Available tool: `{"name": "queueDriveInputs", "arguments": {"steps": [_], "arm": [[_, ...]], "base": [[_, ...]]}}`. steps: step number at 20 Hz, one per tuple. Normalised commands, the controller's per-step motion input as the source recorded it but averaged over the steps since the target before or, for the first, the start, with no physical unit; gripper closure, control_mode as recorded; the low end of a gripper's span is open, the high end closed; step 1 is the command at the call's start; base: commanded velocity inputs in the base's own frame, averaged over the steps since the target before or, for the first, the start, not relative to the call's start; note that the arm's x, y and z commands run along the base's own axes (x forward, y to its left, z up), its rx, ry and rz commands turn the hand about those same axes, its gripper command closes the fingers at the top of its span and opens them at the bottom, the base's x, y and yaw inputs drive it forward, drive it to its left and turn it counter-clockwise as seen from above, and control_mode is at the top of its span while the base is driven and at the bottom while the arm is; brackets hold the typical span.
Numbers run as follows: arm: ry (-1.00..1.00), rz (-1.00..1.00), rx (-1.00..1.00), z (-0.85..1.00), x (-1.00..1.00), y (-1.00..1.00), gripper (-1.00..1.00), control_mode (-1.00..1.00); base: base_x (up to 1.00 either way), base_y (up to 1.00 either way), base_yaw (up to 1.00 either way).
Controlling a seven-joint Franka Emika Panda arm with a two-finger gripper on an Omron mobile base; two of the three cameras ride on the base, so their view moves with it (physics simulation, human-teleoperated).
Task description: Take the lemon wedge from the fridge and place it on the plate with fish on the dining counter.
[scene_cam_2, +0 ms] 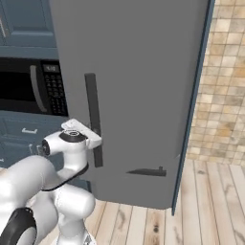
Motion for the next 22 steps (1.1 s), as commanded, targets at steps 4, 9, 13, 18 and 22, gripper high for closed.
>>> {"name": "queueDriveInputs", "arguments": {"steps": [4, 9, 13, 18, 22], "arm": [[-0.16, -0.45, 0.0, 1.0, -1.0, 0.71, -1.0, -1.0], [-0.18, -0.42, 0.0, 1.0, -0.59, 1.0, -1.0, -1.0], [-0.05, -0.38, -0.02, 0.91, -0.27, 1.0, -1.0, -1.0], [0.36, -0.41, -0.05, 0.51, 0.29, 0.98, -1.0, -1.0], [0.3, -0.21, -0.06, 0.19, 0.58, 0.37, -1.0, -1.0]], "base": [[0.0, 0.0, 0.0], [0.0, 0.0, 0.0], [0.0, 0.0, 0.0], [0.0, 0.0, 0.0], [0.0, 0.0, 0.0]]}}
